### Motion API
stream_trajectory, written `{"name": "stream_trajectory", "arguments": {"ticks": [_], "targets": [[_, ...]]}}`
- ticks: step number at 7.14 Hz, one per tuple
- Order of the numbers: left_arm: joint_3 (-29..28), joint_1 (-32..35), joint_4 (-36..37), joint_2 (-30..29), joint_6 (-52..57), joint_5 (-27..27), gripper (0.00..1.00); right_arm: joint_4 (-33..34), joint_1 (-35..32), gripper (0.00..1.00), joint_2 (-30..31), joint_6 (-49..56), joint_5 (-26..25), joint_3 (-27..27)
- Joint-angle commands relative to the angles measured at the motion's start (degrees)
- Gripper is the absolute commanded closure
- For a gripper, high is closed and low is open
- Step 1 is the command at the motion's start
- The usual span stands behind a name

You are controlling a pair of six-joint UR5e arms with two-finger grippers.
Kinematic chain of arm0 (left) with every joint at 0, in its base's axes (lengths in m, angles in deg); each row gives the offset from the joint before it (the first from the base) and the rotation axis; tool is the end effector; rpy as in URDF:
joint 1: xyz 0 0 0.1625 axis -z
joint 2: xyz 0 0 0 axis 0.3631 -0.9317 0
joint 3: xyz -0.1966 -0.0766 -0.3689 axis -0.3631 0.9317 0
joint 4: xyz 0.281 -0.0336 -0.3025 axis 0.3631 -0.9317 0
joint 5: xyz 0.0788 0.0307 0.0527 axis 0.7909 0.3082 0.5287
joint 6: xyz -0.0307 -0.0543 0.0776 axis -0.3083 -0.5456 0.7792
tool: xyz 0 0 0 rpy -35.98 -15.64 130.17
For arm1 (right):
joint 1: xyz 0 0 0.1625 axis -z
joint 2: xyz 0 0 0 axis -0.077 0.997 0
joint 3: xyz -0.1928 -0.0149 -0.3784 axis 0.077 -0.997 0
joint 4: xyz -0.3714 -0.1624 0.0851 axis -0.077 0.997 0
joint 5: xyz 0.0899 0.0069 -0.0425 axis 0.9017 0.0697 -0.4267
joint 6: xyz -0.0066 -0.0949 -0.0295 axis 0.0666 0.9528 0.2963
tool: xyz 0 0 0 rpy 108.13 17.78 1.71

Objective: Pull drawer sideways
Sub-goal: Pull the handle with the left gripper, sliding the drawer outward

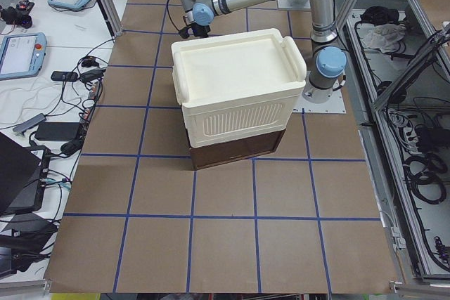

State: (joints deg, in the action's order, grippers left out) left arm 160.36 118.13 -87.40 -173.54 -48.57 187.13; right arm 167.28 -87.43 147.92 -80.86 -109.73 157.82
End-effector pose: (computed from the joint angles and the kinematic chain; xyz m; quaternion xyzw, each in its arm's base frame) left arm -0.1501 -0.5562 0.2673 -0.2148 0.9106 0.1189 0.3323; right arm 0.1494 -0.5285 0.5089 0.0268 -0.9994 0.0230 0.0052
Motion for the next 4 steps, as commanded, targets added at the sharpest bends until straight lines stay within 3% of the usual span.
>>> {"name": "stream_trajectory", "arguments": {"ticks": [1, 2, 3, 4], "targets": [[-0.28, 0.19, 0.0, -0.25, -0.27, -0.16, 0.95, 0.0, 0.0, 0.0, 0.0, -0.01, 0.09, 0.0], [-0.36, 0.19, 0.09, 0.1, -0.1, 0.18, 0.41, 0.0, 0.0, 0.0, 0.0, 0.07, 0.09, 0.0], [-0.36, 0.19, 0.44, 0.36, 0.6, -0.07, 0.15, 0.0, 0.0, 0.0, 0.0, -0.01, 0.0, 0.0], [-0.45, 0.28, 0.44, 0.62, 0.7, -0.25, 0.0, 0.0, 0.0, 0.0, 0.0, -0.01, 0.09, 0.0]]}}
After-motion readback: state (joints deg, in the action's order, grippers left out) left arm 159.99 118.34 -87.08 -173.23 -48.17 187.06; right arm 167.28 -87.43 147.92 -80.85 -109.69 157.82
